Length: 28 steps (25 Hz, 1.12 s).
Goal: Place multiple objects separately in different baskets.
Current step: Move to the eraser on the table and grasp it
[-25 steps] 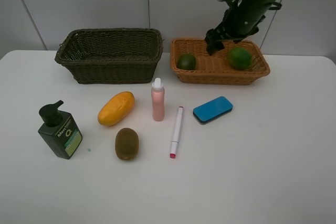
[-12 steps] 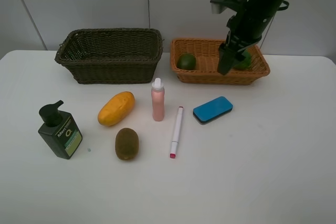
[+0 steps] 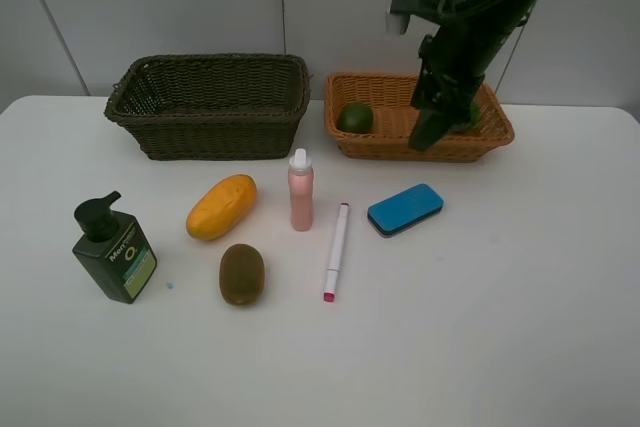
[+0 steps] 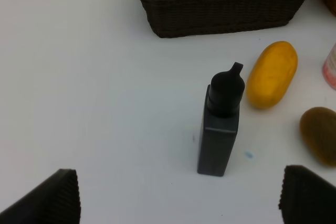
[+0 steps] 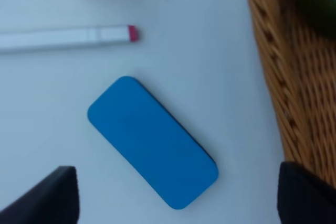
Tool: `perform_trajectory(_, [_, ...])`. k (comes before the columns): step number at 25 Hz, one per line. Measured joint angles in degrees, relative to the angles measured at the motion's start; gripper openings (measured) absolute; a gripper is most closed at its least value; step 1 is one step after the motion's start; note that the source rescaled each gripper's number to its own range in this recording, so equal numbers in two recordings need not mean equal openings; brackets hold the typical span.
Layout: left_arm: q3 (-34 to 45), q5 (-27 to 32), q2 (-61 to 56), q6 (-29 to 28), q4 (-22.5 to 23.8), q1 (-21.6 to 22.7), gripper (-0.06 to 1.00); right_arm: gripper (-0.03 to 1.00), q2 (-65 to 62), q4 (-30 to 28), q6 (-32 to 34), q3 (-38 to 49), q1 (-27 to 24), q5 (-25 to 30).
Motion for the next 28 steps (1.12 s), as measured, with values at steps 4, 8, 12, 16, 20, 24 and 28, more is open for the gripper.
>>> perform_trajectory(4, [0.0, 0.0, 0.0, 0.0, 0.0, 0.0, 1.0, 0.89, 1.82, 0.19, -8.29, 1.45, 2.15, 0.7])
perform_trajectory(8, [0.0, 0.0, 0.0, 0.0, 0.0, 0.0, 1.0, 0.89, 4.54, -3.66, -10.15, 4.13, 4.2, -3.28])
perform_trajectory(12, [0.0, 0.0, 0.0, 0.0, 0.0, 0.0, 1.0, 0.87, 6.72, -5.88, -13.15, 4.97, 4.29, -6.71])
perform_trajectory(16, [0.0, 0.0, 0.0, 0.0, 0.0, 0.0, 1.0, 0.83, 8.39, -7.48, -16.81, 5.08, 4.29, -8.58])
perform_trajectory(20, [0.0, 0.0, 0.0, 0.0, 0.0, 0.0, 1.0, 0.83, 9.42, -8.34, -17.82, 5.59, 4.29, -10.91])
perform_trajectory(24, [0.0, 0.0, 0.0, 0.0, 0.0, 0.0, 1.0, 0.83, 10.88, -9.17, -18.72, 5.59, 4.29, -11.78])
perform_trajectory(28, [0.0, 0.0, 0.0, 0.0, 0.0, 0.0, 1.0, 0.83, 12.37, -9.21, -19.33, 5.65, 4.29, -11.78])
